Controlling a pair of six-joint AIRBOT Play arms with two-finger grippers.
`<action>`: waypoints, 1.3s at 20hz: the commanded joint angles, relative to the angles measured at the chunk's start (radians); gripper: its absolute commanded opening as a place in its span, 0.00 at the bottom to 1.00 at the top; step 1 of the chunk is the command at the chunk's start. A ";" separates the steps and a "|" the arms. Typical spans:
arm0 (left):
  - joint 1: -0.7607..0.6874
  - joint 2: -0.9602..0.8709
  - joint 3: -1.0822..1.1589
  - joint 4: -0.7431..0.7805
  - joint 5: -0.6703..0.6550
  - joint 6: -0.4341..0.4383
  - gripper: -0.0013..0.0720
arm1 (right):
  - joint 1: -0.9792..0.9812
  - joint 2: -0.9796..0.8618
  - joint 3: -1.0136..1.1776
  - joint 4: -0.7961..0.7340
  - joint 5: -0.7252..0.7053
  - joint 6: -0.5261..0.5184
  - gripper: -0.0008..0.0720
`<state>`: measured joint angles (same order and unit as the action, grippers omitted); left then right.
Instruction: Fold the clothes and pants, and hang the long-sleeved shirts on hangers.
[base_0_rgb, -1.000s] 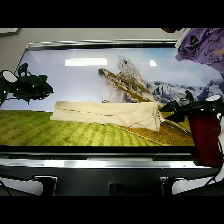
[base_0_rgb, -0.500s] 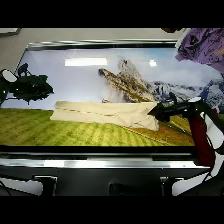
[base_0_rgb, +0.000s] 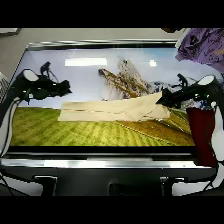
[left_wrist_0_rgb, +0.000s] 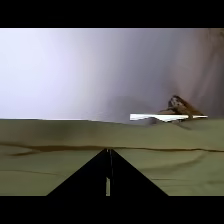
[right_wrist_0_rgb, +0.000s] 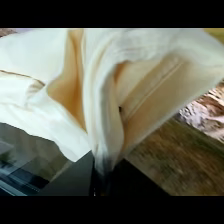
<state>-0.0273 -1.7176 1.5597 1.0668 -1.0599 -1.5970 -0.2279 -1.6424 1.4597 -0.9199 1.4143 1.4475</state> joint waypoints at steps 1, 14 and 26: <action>-0.183 -0.057 0.000 -0.130 0.134 0.000 0.04 | 0.001 0.054 0.142 -0.142 0.125 0.119 0.06; -0.645 -0.464 0.387 -0.473 0.269 -0.023 0.04 | 0.001 0.137 0.454 -0.278 0.321 0.271 0.06; -0.655 -0.545 0.488 -0.568 0.243 -0.072 0.04 | 0.002 0.196 0.487 -0.278 0.346 0.335 0.06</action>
<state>-0.7174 -2.2726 2.0415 0.5114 -0.7586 -1.6650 -0.2276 -1.4517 1.9438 -1.1980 1.7699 1.7611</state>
